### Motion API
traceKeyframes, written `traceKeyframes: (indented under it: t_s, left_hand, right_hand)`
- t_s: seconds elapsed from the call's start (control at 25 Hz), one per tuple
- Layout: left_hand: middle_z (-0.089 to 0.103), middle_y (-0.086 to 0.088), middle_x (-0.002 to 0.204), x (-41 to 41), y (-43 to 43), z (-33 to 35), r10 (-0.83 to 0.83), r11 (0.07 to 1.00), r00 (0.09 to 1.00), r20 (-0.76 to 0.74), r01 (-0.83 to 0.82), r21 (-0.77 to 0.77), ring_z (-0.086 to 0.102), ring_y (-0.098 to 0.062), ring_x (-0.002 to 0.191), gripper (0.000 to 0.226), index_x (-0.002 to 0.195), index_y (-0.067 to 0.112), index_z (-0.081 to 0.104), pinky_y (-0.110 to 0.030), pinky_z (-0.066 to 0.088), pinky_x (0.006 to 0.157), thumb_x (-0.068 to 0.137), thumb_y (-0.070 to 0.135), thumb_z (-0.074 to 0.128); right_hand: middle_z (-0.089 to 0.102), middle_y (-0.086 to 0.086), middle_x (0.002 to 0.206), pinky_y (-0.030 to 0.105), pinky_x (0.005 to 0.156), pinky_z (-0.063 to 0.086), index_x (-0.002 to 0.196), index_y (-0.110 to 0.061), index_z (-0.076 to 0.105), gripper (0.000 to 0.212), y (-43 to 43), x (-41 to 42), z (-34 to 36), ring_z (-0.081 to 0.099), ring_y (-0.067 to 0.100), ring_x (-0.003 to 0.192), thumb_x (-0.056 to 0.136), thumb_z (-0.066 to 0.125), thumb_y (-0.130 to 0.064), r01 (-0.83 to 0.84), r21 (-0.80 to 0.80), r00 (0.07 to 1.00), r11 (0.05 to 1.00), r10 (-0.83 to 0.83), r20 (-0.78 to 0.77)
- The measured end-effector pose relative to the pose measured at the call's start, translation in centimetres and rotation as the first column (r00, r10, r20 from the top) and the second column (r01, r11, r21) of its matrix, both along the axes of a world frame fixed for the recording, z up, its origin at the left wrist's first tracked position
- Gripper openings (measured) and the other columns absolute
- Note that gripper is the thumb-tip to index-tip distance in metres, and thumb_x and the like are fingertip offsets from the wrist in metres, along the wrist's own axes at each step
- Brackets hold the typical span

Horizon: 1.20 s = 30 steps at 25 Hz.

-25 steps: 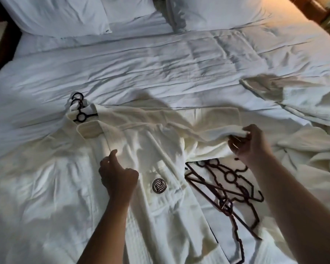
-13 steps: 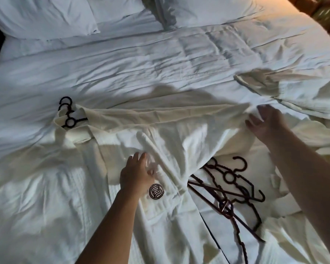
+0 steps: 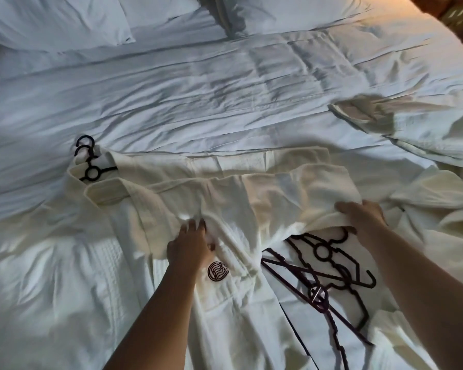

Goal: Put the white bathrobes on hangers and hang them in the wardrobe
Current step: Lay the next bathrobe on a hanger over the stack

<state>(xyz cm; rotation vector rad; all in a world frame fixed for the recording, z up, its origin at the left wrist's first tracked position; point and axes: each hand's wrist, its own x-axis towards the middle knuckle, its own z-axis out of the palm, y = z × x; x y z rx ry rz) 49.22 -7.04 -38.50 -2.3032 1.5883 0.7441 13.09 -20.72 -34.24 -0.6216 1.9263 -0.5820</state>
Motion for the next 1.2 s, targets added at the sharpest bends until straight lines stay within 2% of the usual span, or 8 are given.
traceKeyframes:
  t_s: [0.12, 0.24, 0.44, 0.68, 0.8, 0.88, 1.0, 1.2]
  left_hand:
    - [0.011, 0.003, 0.169, 0.5, -0.5, 0.0, -0.016, 0.998, 1.000, -0.025, 0.018, 0.062, 0.014, -0.020, 0.155, 0.078, 0.161, 0.031, 0.015, -0.051, 0.037, 0.113, 0.097, 0.052, 0.054]
    - [0.011, 0.004, 0.169, 0.9, -0.9, 0.1, -0.029, 0.995, 0.999, -0.043, 0.033, 0.095, 0.015, -0.020, 0.155, 0.078, 0.161, 0.032, 0.015, -0.052, 0.036, 0.115, 0.096, 0.054, 0.052]
    - [0.010, 0.004, 0.169, 0.7, -1.1, 0.0, -0.050, 0.993, 0.998, -0.025, 0.052, 0.106, 0.015, -0.019, 0.155, 0.077, 0.161, 0.032, 0.013, -0.052, 0.035, 0.113, 0.098, 0.054, 0.051]
    - [0.012, 0.005, 0.170, 0.6, -0.8, 0.0, -0.078, 0.994, 0.997, -0.004, 0.078, 0.080, 0.014, -0.016, 0.155, 0.074, 0.161, 0.033, 0.016, -0.048, 0.036, 0.113, 0.098, 0.054, 0.049]
    - [0.013, 0.006, 0.170, 1.0, -0.8, 0.2, -0.083, 0.994, 0.997, -0.008, 0.083, 0.073, 0.017, -0.014, 0.155, 0.073, 0.161, 0.037, 0.017, -0.045, 0.034, 0.115, 0.098, 0.056, 0.049]
    - [0.014, 0.008, 0.170, 1.5, -0.9, 0.2, -0.074, 0.994, 0.997, -0.025, 0.076, 0.081, 0.024, -0.013, 0.154, 0.071, 0.159, 0.042, 0.020, -0.042, 0.032, 0.116, 0.097, 0.059, 0.049]
    - [0.013, 0.010, 0.170, 1.7, -0.7, 0.6, -0.088, 0.993, 0.996, -0.026, 0.090, 0.078, 0.025, -0.011, 0.153, 0.072, 0.159, 0.044, 0.018, -0.041, 0.031, 0.117, 0.096, 0.061, 0.047]
    - [0.011, 0.006, 0.171, 1.6, -0.6, 0.1, -0.118, 0.992, 0.993, -0.012, 0.118, 0.032, 0.019, -0.012, 0.155, 0.073, 0.161, 0.039, 0.013, -0.044, 0.031, 0.117, 0.098, 0.058, 0.045]
  right_hand:
    - [0.060, 0.011, 0.085, 0.030, 0.043, 0.052, 0.110, -0.006, 0.061, 0.024, -0.6, -2.6, 1.4, 0.062, 0.020, 0.059, 0.087, 0.071, -0.005, 0.024, -0.093, 0.933, 0.995, 0.011, 0.359]
    - [0.058, 0.013, 0.083, 0.028, 0.043, 0.045, 0.102, -0.007, 0.060, 0.031, -0.2, -5.3, 0.3, 0.055, 0.024, 0.058, 0.081, 0.082, -0.013, -0.186, -0.039, 0.982, 0.982, 0.184, -0.043]
    - [0.049, 0.015, 0.133, 0.049, 0.103, 0.043, 0.126, -0.027, 0.050, 0.052, 0.0, -1.8, -1.2, 0.048, 0.038, 0.119, 0.079, 0.060, -0.007, -0.185, -0.095, 0.790, 0.978, 0.090, -0.606]
    - [0.013, -0.004, 0.168, 0.049, 0.111, 0.023, 0.156, -0.049, 0.019, 0.074, -0.8, 8.3, -2.0, 0.015, 0.023, 0.153, 0.094, 0.059, -0.039, -0.904, 0.026, 0.339, 0.426, 0.754, -0.563]
    - [-0.017, -0.005, 0.169, 0.059, 0.116, 0.010, 0.156, -0.052, -0.001, 0.093, -3.8, 8.3, -3.8, -0.013, 0.022, 0.156, 0.086, 0.056, -0.072, -0.840, 0.287, 0.296, 0.460, 0.833, -0.468]
    - [0.004, -0.002, 0.165, 0.061, 0.113, 0.015, 0.150, -0.048, 0.024, 0.092, -6.0, 7.1, -3.8, -0.001, 0.027, 0.154, 0.072, 0.063, -0.078, -0.784, 0.416, 0.214, 0.460, 0.830, -0.514]
    - [0.051, 0.003, 0.136, 0.059, 0.108, 0.023, 0.124, -0.033, 0.061, 0.053, -10.1, 5.3, -2.0, 0.029, 0.031, 0.139, 0.077, 0.069, -0.056, -0.725, 0.499, 0.162, 0.475, 0.822, -0.547]
    - [0.055, 0.018, 0.122, 0.063, 0.110, 0.027, 0.121, -0.017, 0.057, 0.046, -12.3, 2.9, -1.6, 0.041, 0.039, 0.125, 0.075, 0.062, -0.013, -0.588, 0.239, 0.163, 0.773, 0.402, -0.901]
